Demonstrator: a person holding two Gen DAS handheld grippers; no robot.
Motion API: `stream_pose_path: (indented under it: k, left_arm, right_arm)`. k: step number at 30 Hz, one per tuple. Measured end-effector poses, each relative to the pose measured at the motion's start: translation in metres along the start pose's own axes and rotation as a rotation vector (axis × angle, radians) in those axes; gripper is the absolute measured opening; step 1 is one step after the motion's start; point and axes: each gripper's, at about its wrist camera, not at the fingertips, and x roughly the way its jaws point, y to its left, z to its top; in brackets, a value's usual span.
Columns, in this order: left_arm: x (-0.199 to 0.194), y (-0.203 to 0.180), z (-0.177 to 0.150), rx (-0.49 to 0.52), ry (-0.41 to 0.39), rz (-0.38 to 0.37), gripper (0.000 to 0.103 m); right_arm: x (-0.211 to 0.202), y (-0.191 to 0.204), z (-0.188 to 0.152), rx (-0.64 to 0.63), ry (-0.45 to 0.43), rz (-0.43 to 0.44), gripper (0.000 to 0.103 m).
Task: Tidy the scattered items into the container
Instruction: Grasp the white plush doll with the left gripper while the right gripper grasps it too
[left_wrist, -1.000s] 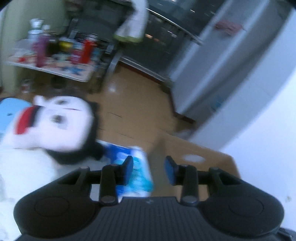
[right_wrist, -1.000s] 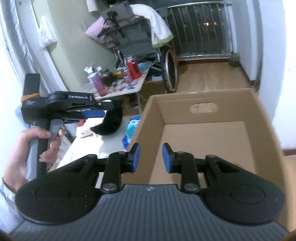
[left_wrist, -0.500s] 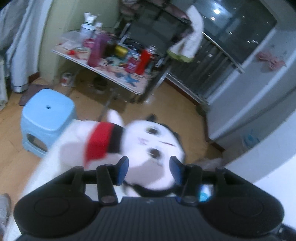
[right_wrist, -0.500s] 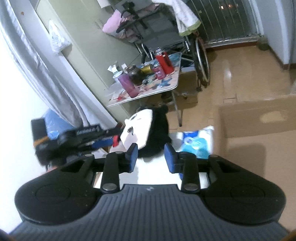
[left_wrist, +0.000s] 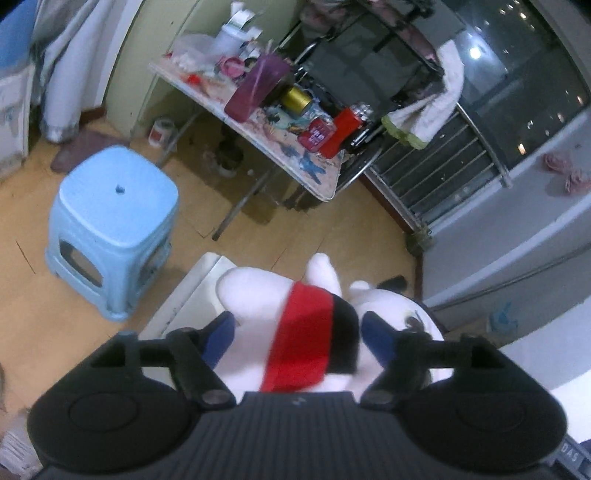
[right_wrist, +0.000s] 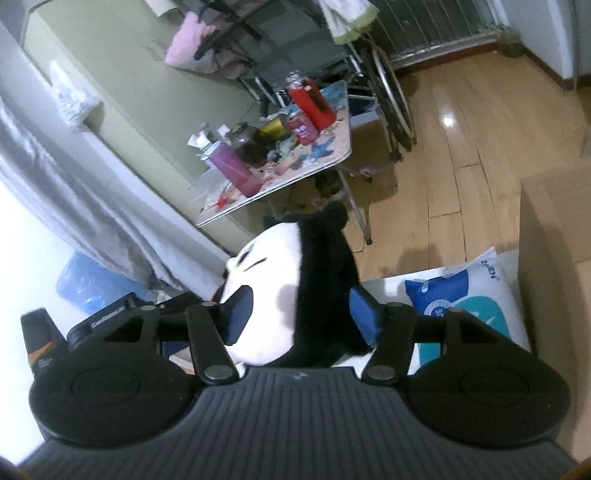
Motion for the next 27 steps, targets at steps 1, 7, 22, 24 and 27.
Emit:
stream_pose_path:
  k: [1, 7, 22, 24, 27]
  left_arm:
    - [0.007, 0.003, 0.000, -0.002, 0.008, 0.005, 0.080]
    - [0.033, 0.015, -0.008, -0.037, 0.003, -0.047, 0.095]
    - [0.035, 0.034, -0.026, -0.037, 0.042, -0.206, 0.090]
    - [0.034, 0.033, -0.028, -0.039, 0.042, -0.206, 0.086]
    - [0.030, 0.034, -0.030, -0.033, 0.031, -0.211, 0.082]
  right_arm:
    - [0.005, -0.001, 0.001, 0.006, 0.000, -0.007, 0.062]
    - [0.025, -0.015, -0.005, 0.032, -0.001, -0.020, 0.063]
    - [0.034, -0.019, -0.008, 0.046, 0.020, 0.056, 0.053]
    - [0.033, -0.014, -0.009, 0.015, 0.025, 0.052, 0.053]
    - [0.032, -0.009, -0.009, -0.018, 0.033, 0.061, 0.054]
